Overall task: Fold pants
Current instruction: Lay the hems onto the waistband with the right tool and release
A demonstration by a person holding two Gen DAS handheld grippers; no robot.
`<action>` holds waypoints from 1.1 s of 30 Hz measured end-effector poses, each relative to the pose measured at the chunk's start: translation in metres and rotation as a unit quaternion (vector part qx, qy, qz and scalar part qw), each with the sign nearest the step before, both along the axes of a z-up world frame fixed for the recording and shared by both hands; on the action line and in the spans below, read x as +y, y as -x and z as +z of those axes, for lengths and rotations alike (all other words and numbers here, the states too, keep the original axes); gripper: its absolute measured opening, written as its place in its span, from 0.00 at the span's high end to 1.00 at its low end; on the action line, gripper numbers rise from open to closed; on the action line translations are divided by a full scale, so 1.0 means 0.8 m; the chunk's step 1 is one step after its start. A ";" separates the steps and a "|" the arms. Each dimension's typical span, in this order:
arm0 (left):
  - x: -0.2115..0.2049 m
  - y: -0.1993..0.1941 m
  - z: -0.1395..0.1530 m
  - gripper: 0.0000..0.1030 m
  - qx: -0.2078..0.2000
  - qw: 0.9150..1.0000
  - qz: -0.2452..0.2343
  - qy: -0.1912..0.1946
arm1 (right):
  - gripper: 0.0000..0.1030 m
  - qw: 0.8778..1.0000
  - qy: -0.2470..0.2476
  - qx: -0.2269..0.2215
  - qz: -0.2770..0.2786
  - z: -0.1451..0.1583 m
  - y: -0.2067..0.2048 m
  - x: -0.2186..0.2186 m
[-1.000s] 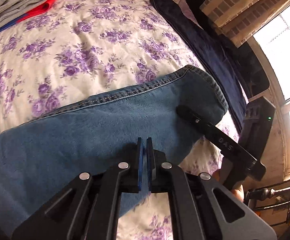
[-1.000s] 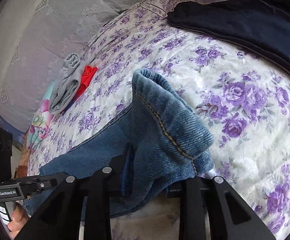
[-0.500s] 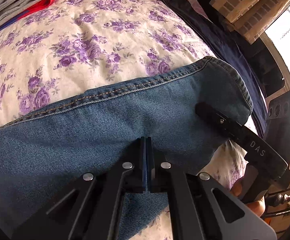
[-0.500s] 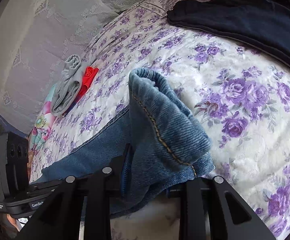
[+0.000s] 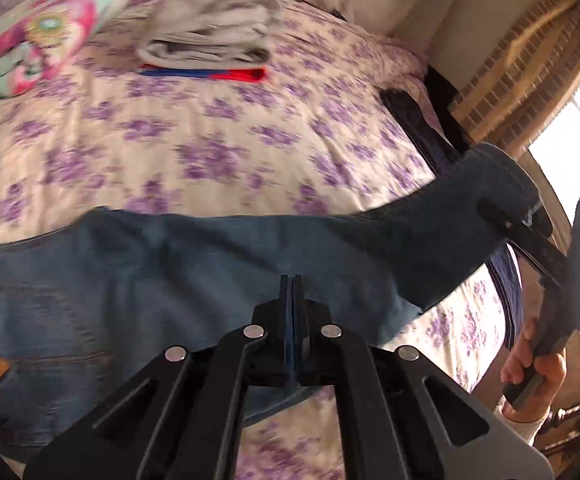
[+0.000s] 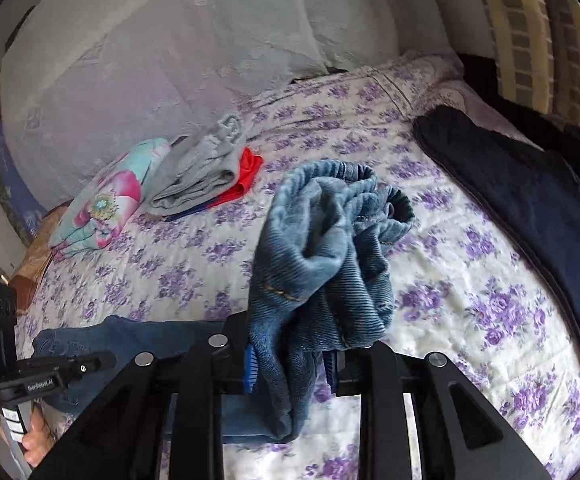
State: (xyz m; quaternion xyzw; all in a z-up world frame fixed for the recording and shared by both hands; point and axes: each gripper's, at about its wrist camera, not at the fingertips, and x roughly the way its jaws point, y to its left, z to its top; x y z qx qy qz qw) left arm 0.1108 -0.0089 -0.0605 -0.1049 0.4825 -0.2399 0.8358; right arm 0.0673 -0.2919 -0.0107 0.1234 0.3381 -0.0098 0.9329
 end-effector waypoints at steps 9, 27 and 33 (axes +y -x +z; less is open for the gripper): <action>0.227 0.006 -0.053 0.99 0.053 0.982 0.176 0.046 | 0.75 0.967 0.126 0.057 0.214 -0.054 -0.042 0.245; 0.211 0.007 -0.065 0.99 0.012 0.989 0.146 -0.003 | 0.23 0.932 0.085 0.133 0.326 -0.066 -0.016 0.309; 0.212 0.006 -0.063 0.99 0.024 0.989 0.146 0.003 | 0.59 0.958 0.120 0.089 0.246 -0.036 -0.079 0.261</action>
